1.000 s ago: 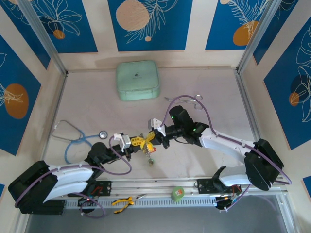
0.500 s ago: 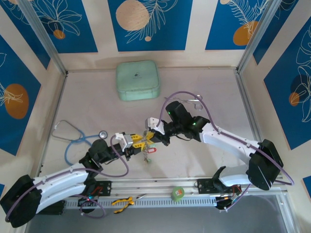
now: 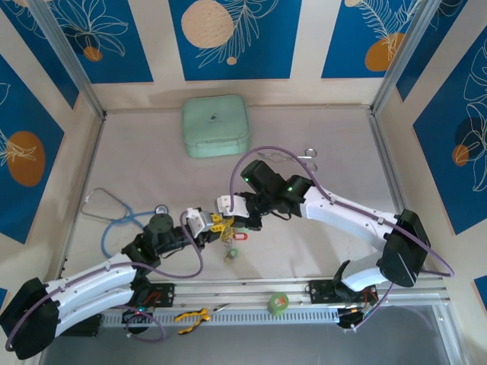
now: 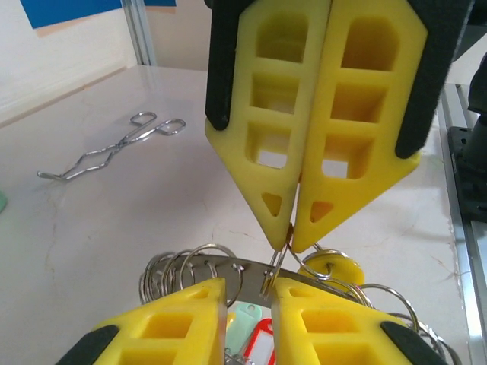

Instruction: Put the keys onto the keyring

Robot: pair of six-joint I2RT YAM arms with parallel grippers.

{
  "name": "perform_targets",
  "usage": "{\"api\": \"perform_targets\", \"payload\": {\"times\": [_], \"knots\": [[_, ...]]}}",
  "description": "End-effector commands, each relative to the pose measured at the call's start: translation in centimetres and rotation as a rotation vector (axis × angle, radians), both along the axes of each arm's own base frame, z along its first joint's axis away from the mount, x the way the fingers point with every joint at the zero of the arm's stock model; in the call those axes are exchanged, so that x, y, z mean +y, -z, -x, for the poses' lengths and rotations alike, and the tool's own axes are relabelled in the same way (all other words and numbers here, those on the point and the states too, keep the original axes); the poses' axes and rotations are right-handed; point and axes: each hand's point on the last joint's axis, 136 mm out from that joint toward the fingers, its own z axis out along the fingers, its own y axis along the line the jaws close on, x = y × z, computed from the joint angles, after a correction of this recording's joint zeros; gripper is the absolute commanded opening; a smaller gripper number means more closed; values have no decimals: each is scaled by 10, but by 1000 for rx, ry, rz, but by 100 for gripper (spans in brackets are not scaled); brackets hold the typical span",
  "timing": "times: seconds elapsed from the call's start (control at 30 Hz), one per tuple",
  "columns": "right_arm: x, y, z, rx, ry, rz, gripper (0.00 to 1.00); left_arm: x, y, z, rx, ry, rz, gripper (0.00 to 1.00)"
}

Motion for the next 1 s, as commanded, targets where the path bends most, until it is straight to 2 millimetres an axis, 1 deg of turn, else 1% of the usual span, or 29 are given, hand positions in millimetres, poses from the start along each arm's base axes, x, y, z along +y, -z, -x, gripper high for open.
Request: {"api": "perform_targets", "payload": {"times": [0.0,0.1,0.27,0.43,0.5,0.53,0.57,0.63,0.73,0.87,0.97], "knots": [[5,-9,5,-25,-47,3,0,-8,-18,3,-43,45,18,21],[9,-8,7,-31,-57,8,0,-9,-20,5,-41,59,20,12],[10,-11,7,-5,-40,-12,0,-11,-24,8,-51,80,44,0],[9,-17,6,47,12,-82,0,-13,-28,12,-52,106,86,0],[9,-19,4,71,38,-111,11,-13,-28,13,-54,103,101,0],[9,-21,4,86,52,-132,19,-12,-27,12,-53,96,107,0],[8,-23,3,103,66,-155,25,-11,-26,12,-56,91,110,0],[4,-28,-1,139,104,-204,33,-10,-22,11,-52,82,114,0],[-6,-34,-6,195,159,-281,37,-10,-19,10,-48,76,126,0],[-18,-34,-13,240,215,-362,37,-10,-19,10,-49,74,143,0],[-19,-31,-12,256,215,-386,37,-11,-20,10,-49,79,152,0]]}}
